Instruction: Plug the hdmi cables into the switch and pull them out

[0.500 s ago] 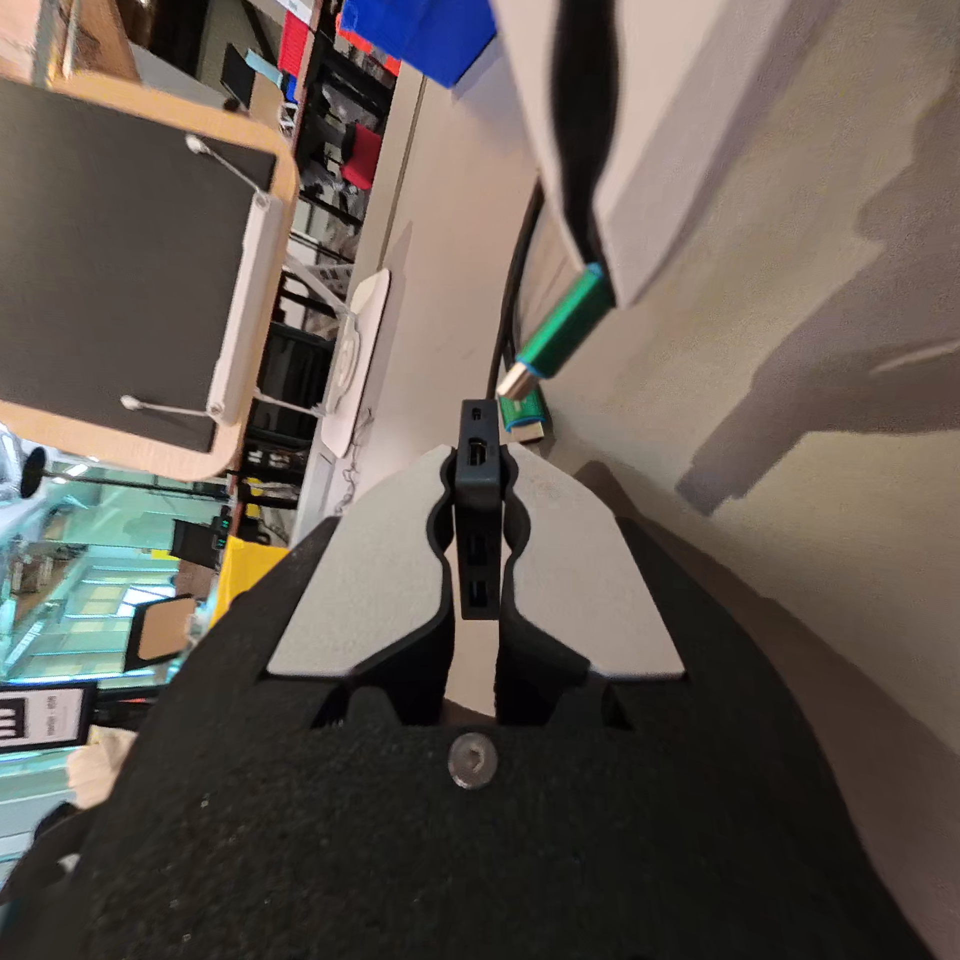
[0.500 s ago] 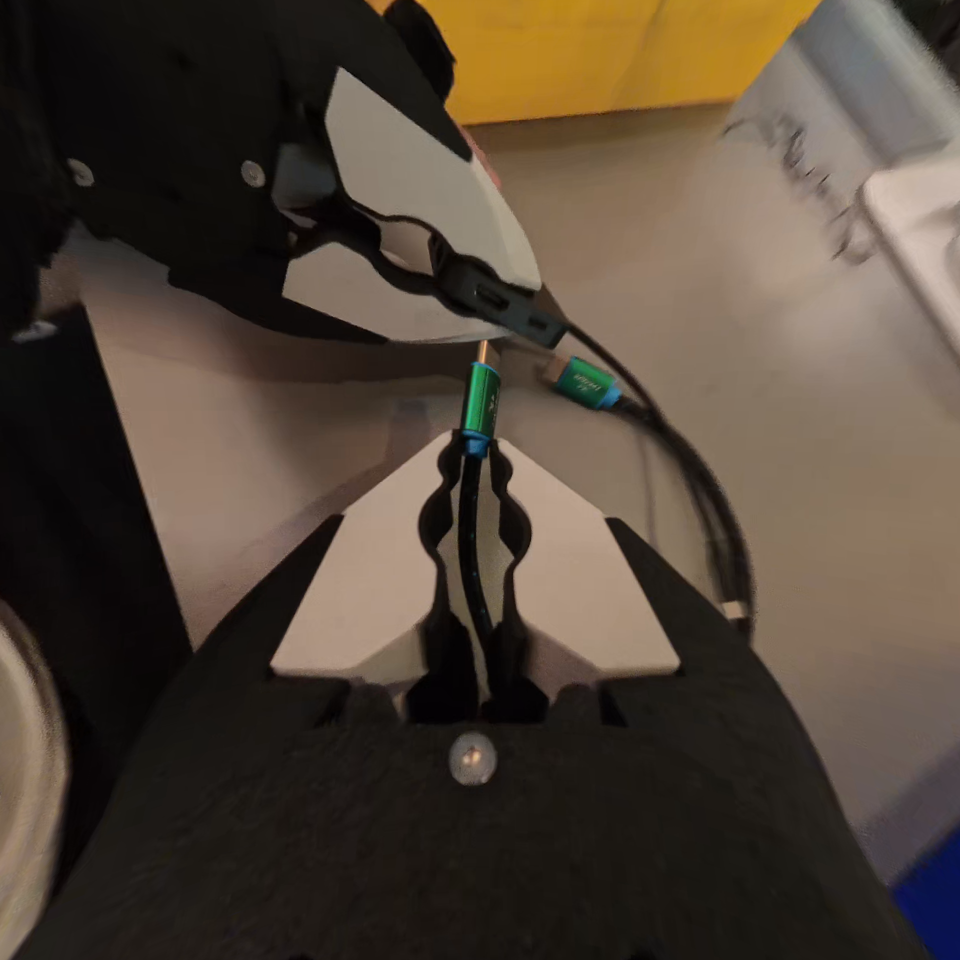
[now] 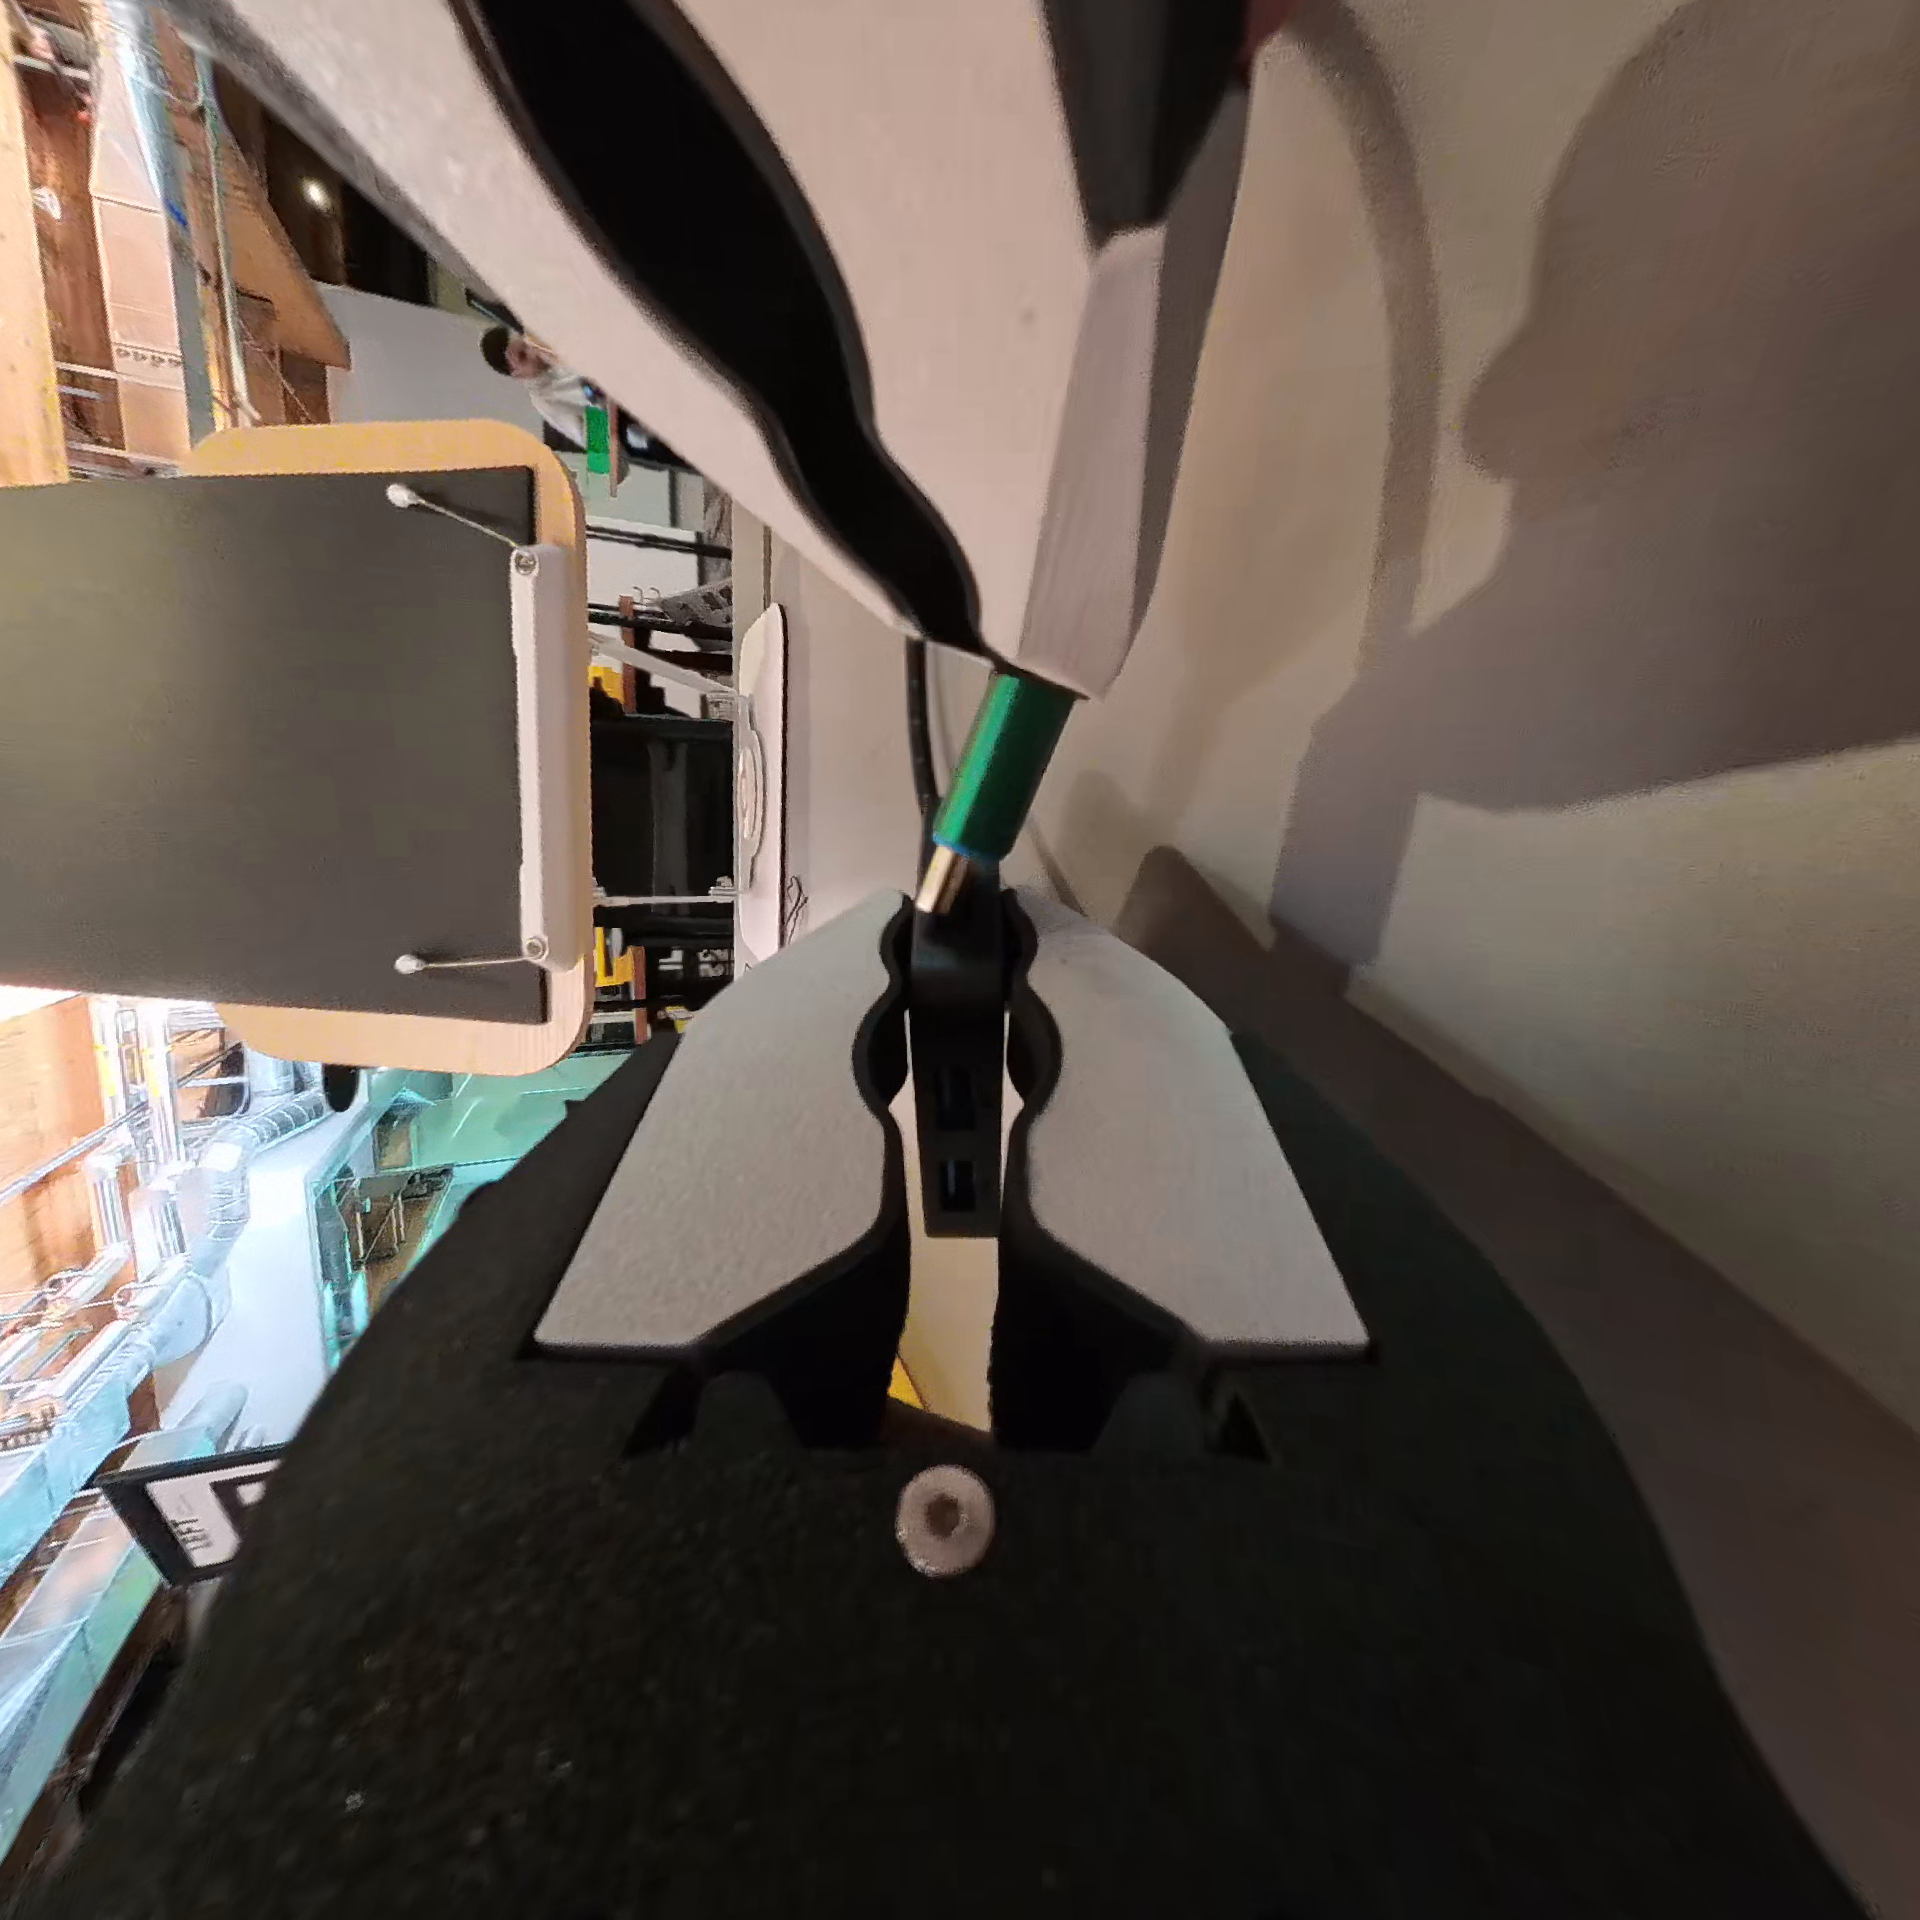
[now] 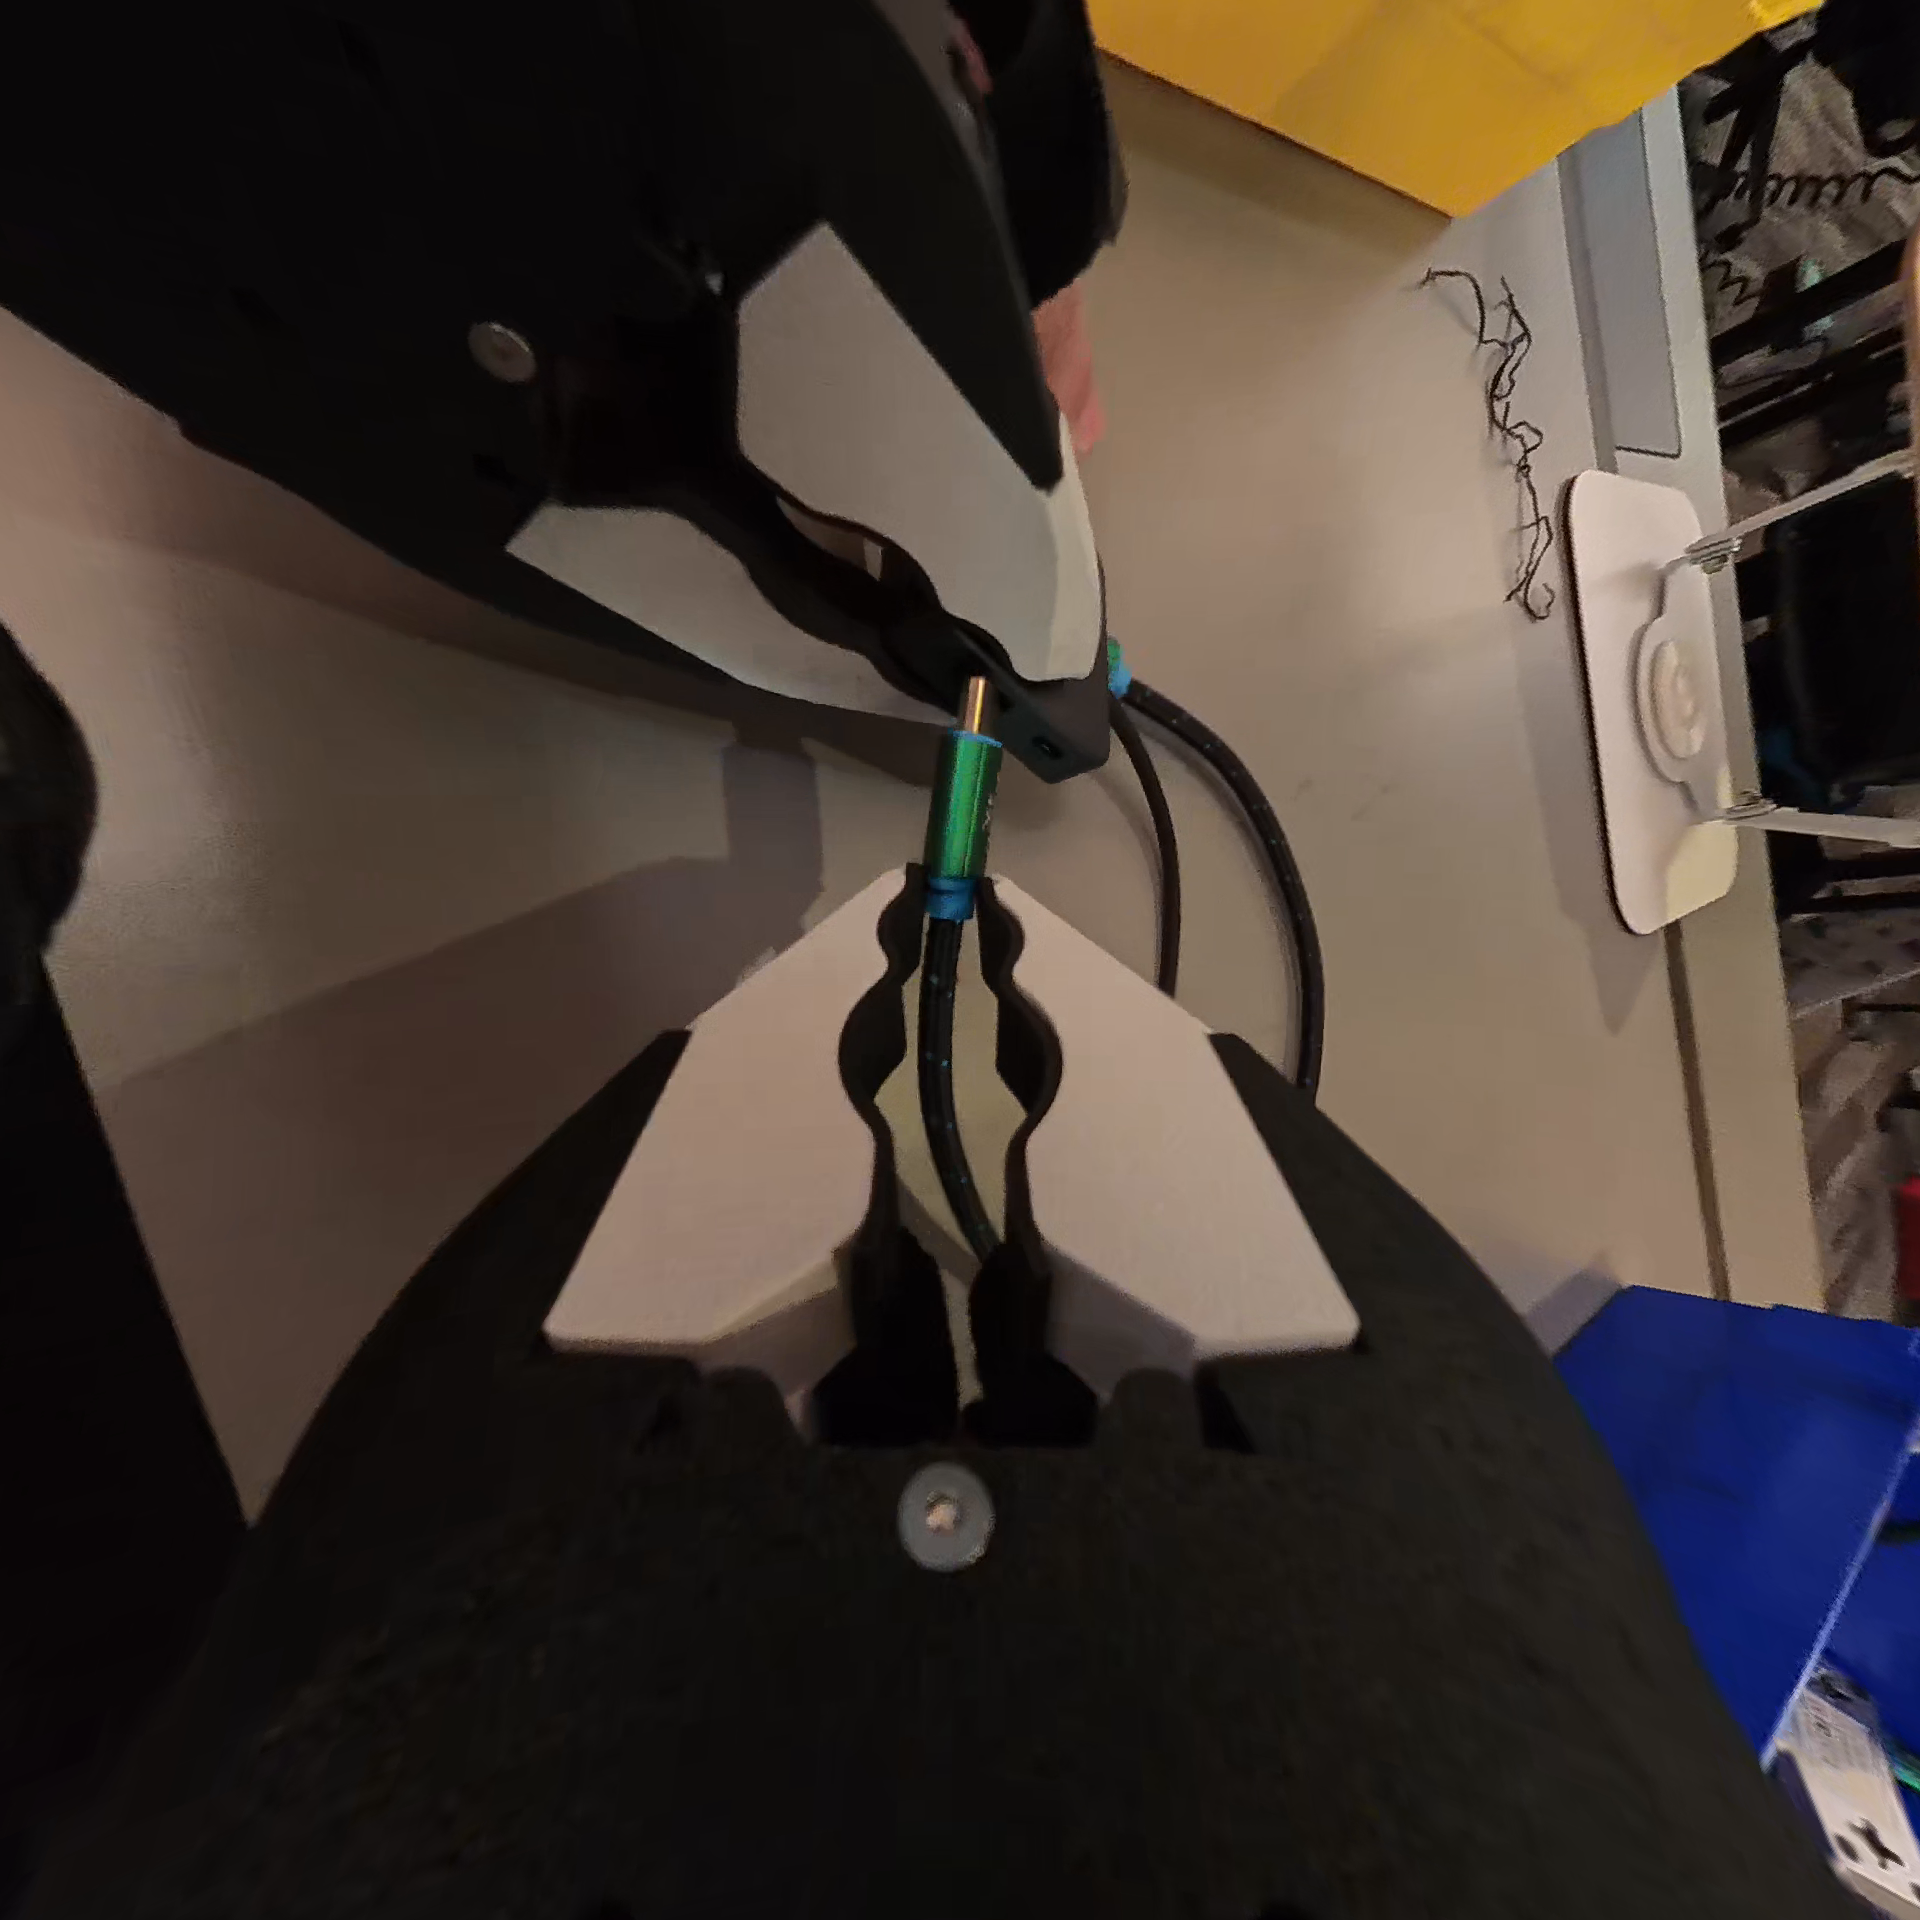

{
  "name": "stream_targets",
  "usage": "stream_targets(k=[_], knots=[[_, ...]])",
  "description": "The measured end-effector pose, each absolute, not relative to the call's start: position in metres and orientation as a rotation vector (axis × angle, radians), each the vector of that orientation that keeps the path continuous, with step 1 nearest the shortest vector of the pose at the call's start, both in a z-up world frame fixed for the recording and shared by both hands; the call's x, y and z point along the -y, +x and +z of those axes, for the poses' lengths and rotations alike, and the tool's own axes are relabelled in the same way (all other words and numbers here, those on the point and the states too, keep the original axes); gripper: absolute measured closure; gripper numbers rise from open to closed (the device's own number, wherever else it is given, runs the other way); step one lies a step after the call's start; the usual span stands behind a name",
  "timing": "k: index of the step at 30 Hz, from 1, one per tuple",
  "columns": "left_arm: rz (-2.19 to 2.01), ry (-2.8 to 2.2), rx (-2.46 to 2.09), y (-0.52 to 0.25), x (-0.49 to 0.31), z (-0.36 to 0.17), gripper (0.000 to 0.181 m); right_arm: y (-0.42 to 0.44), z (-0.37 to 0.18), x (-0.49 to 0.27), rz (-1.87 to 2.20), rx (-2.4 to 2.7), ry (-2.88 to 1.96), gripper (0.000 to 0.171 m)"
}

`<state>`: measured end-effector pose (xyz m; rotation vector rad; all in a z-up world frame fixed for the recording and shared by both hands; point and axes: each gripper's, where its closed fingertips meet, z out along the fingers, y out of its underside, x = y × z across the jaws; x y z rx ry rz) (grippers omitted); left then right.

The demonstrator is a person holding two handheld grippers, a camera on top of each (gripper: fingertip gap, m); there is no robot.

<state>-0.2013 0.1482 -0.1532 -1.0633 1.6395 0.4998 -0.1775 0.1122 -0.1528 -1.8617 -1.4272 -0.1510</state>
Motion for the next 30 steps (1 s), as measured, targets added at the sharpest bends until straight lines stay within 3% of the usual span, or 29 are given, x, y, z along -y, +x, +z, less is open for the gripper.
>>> stream_targets(k=[6, 11, 15, 20, 23, 27, 30], knots=[[0.524, -1.056, -1.658, -0.208, -0.152, -0.157, 0.167, -0.183, -0.162, -0.109, 0.233, 1.238, -2.008, 0.157], [0.420, -1.174, -1.599, -0.229, -0.161, -0.155, 0.167, -0.182, -0.175, -0.090, 0.902, 0.990, -2.263, 0.112], [0.355, -1.256, -1.536, -0.241, -0.169, -0.152, 0.167, -0.173, -0.162, -0.096, 0.991, 0.965, -2.197, 0.117], [0.327, -1.268, -1.522, -0.240, -0.169, -0.151, 0.168, -0.152, -0.171, -0.102, 0.440, 1.288, -2.037, 0.139], [0.333, -1.260, -1.529, -0.239, -0.168, -0.152, 0.168, -0.147, -0.179, -0.101, 0.324, 1.323, -1.996, 0.148], [0.312, -1.274, -1.517, -0.239, -0.168, -0.150, 0.168, -0.142, -0.177, -0.083, 0.568, 1.180, -2.140, 0.141], [0.303, -1.266, -1.521, -0.237, -0.168, -0.151, 0.167, -0.141, -0.184, -0.089, 0.492, 1.233, -2.081, 0.134]])
